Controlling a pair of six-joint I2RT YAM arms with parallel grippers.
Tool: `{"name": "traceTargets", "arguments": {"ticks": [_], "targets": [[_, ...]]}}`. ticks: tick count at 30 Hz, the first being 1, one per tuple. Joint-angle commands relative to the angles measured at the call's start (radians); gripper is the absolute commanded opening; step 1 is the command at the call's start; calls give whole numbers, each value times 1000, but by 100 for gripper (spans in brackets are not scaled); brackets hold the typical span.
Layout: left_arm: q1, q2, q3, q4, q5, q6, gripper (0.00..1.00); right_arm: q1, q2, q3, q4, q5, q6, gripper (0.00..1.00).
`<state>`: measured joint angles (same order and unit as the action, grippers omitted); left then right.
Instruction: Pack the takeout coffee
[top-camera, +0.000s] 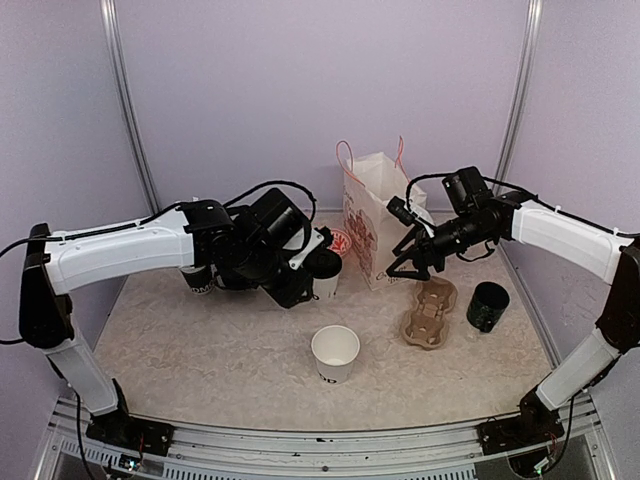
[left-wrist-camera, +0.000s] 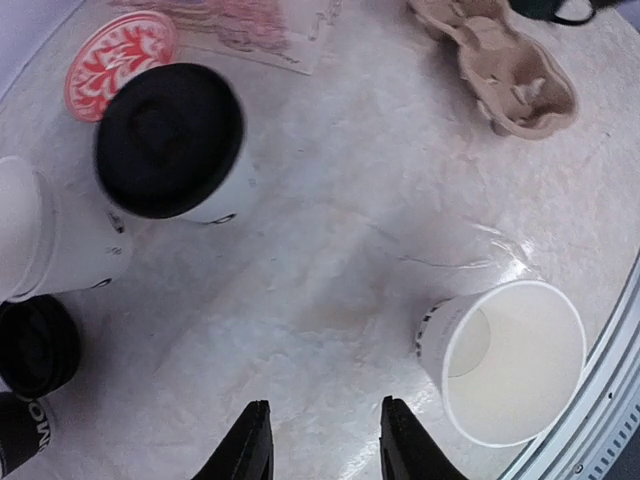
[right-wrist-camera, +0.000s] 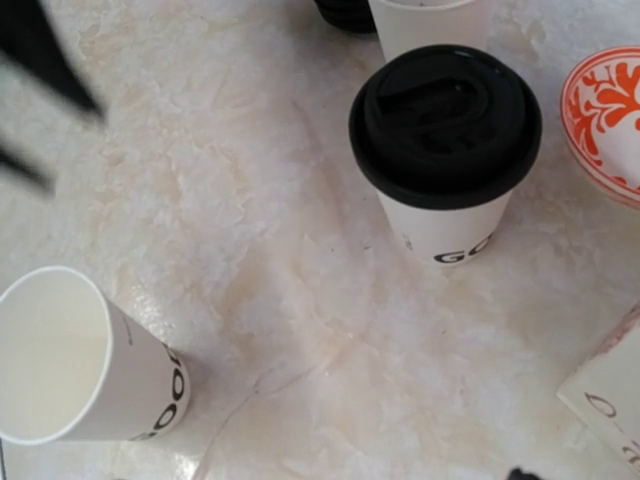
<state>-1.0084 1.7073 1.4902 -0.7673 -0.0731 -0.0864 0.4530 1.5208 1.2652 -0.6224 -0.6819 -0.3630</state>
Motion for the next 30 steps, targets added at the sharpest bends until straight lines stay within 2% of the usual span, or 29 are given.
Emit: {"name": "traceTargets", "arguments": {"ticks": [1,7,13,19,30], "targets": [[100,-48,-5,-102,-166,-56,39,-2,-14,-7,12,-21,-10,79],[197,-68,-89,-84,-246,7,49,-2,-23,-16,12,-22,-13,79],[290,-16,-142,6,-230,82,49,-2,-35,-22,13,-18,-15,79],[327,38,-175,99,-242,185,49,-3,-43,-30,10,-15,-18,79],[379,168,-113,116,-290,209,48,-2,-33,-38,16,-19,-19,79]]}}
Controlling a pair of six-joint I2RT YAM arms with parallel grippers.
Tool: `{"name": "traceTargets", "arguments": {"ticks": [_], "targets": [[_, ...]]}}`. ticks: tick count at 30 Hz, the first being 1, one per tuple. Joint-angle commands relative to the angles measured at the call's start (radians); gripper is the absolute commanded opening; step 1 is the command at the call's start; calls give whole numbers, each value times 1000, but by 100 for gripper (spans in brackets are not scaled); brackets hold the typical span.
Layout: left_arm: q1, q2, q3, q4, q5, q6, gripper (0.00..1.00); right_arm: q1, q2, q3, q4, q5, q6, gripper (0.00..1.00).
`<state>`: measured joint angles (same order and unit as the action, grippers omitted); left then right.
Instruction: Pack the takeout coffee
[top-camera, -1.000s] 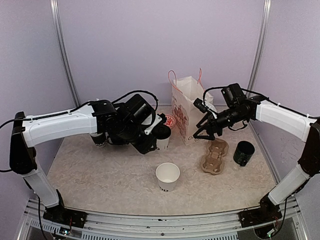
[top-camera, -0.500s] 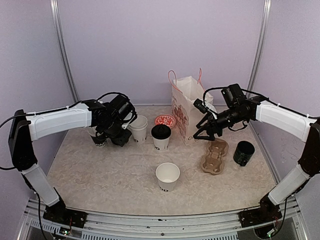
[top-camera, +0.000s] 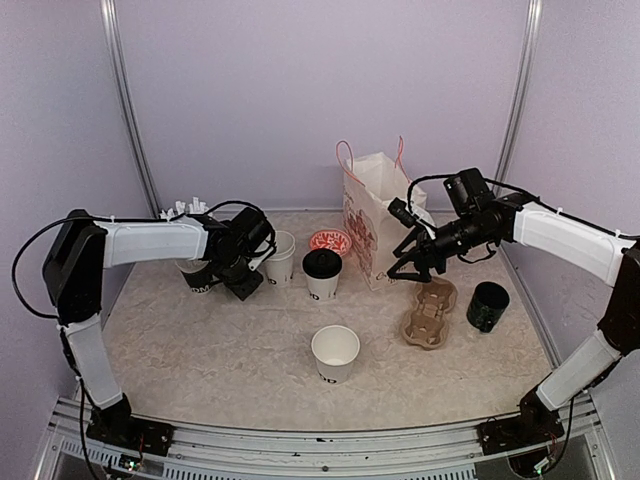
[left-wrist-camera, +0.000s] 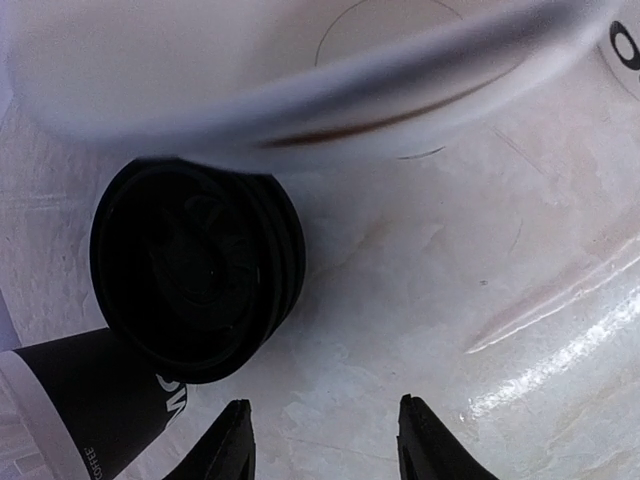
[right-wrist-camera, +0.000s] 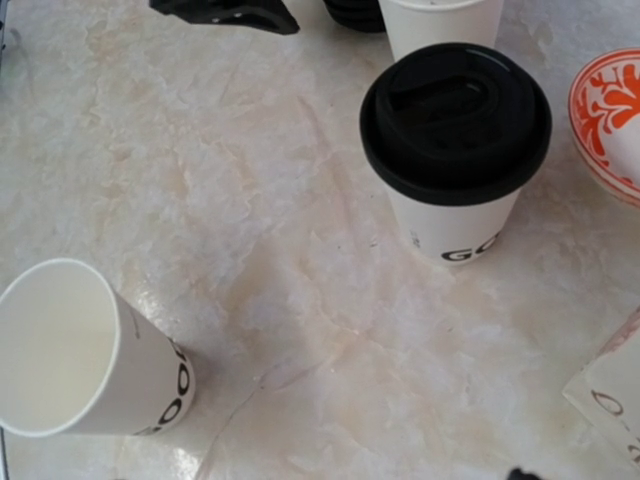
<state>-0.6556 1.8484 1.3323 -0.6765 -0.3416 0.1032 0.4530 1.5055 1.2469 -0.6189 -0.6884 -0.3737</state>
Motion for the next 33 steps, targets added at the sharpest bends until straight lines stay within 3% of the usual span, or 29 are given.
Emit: {"name": "traceTargets", "arguments": {"ticks": [1,26,33], "targets": [[32,33,52,23,-20,16,48,-2,-17,-21,14,-14,-8,79],[88,178,170,-28,71,-25,48,-3,16,-20,16,-23,-5,79],[83,143,158,6,56,-26,47,-3,22,-20,16,-24,-4,79]]}}
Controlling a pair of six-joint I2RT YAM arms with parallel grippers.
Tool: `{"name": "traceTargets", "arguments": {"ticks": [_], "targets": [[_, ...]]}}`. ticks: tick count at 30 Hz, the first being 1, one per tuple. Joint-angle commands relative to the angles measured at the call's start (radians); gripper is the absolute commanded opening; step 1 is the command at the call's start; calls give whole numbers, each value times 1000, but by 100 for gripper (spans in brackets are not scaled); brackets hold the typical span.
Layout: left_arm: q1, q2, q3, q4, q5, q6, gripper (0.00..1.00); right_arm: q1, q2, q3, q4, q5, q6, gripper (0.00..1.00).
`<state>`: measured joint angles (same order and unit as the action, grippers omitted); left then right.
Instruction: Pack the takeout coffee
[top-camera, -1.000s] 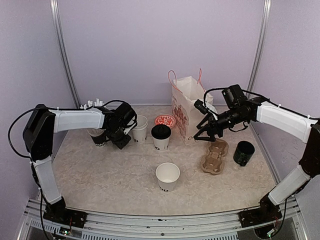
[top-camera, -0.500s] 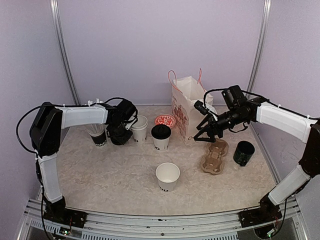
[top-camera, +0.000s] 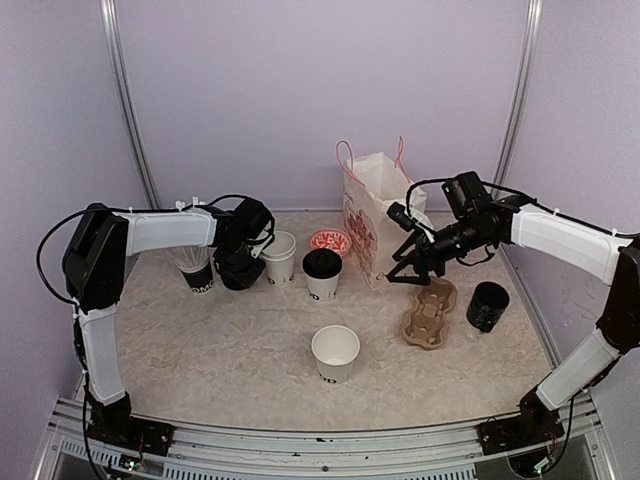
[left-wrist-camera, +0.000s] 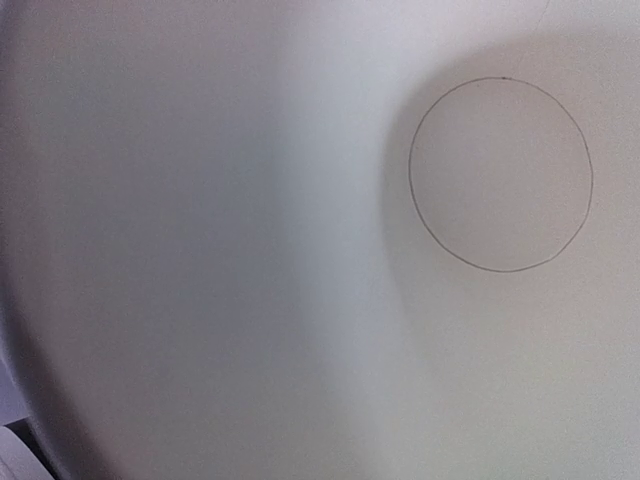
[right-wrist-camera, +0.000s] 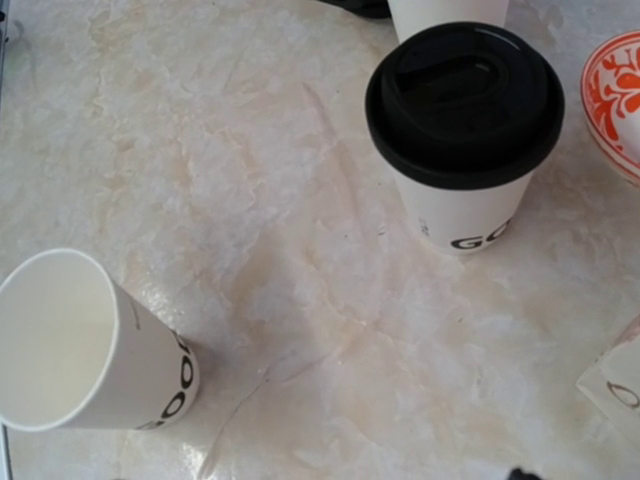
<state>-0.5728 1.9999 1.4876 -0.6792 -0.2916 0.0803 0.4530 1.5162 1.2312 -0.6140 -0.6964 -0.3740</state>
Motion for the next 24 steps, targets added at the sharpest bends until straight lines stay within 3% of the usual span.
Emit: {"name": "traceTargets", "arguments": {"ticks": [1,10,16,24], "targets": [[-2,-27,-1,16,1,-4,48,-2,12,-3,10,-17,-3,79],[-1,-177,-94,91,-16,-40,49,-3,25,2,9,-22,-2,79],[8,-150,-119,81,10,-56,46,-3,32,8,8,-29,0,79],[8,-116,-138,109,-2,1,49,-2,16,1,3,-20,1,79]]}}
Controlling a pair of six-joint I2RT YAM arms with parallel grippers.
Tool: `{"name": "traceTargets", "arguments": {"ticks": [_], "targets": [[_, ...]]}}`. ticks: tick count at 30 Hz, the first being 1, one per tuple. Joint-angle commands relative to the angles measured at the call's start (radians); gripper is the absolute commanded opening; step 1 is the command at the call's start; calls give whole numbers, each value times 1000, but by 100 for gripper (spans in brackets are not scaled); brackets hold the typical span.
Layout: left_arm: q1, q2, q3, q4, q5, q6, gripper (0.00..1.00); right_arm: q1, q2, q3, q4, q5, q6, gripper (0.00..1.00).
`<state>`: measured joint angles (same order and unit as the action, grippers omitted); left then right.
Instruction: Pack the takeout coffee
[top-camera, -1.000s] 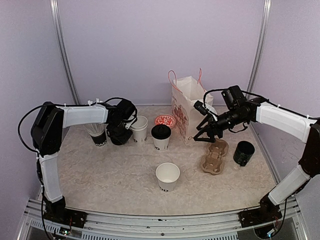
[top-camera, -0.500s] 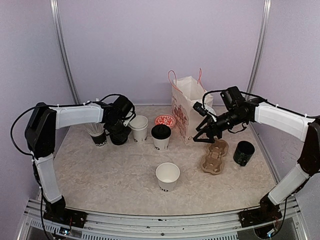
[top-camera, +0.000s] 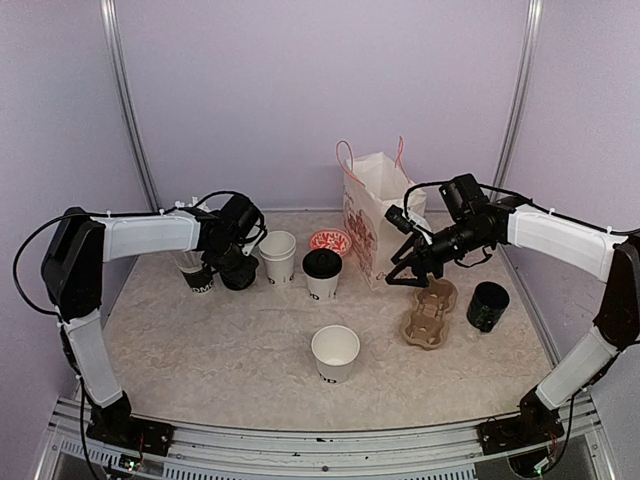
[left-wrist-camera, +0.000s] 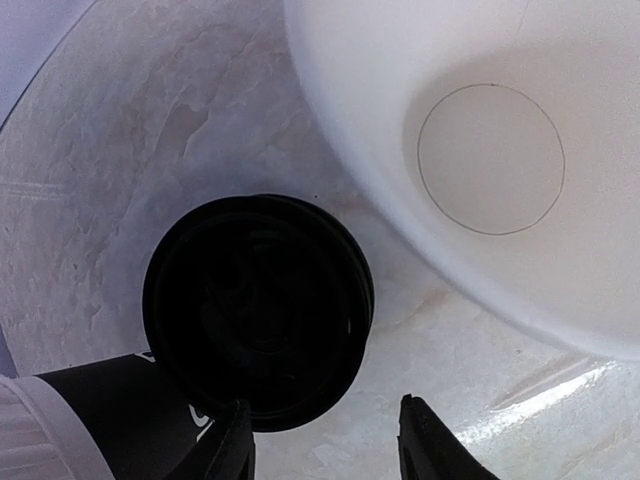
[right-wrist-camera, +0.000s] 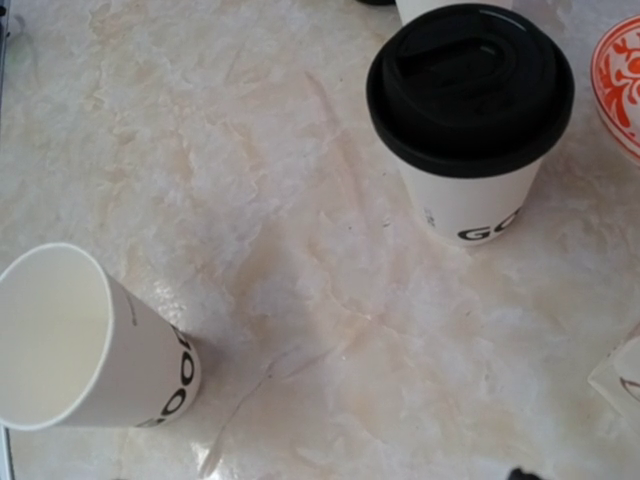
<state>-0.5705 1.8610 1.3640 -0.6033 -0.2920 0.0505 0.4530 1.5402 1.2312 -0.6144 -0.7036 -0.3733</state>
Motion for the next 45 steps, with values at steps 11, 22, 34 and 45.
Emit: {"name": "traceTargets", "arguments": {"ticks": [11,22,34,45], "targets": [[13,73,-19,67,-1,52,55,-2,-4,-1,4,-13,-1,79],[9,66,-56,63,40,55,51,-3,-3,-5,6,-14,-1,79],[-11,52,-78,38,54,50,48,-2,-3,-4,6,-17,-1,79],[-17,-25,-111,119,-2,40,51,-3,10,5,7,-29,2,79]]}}
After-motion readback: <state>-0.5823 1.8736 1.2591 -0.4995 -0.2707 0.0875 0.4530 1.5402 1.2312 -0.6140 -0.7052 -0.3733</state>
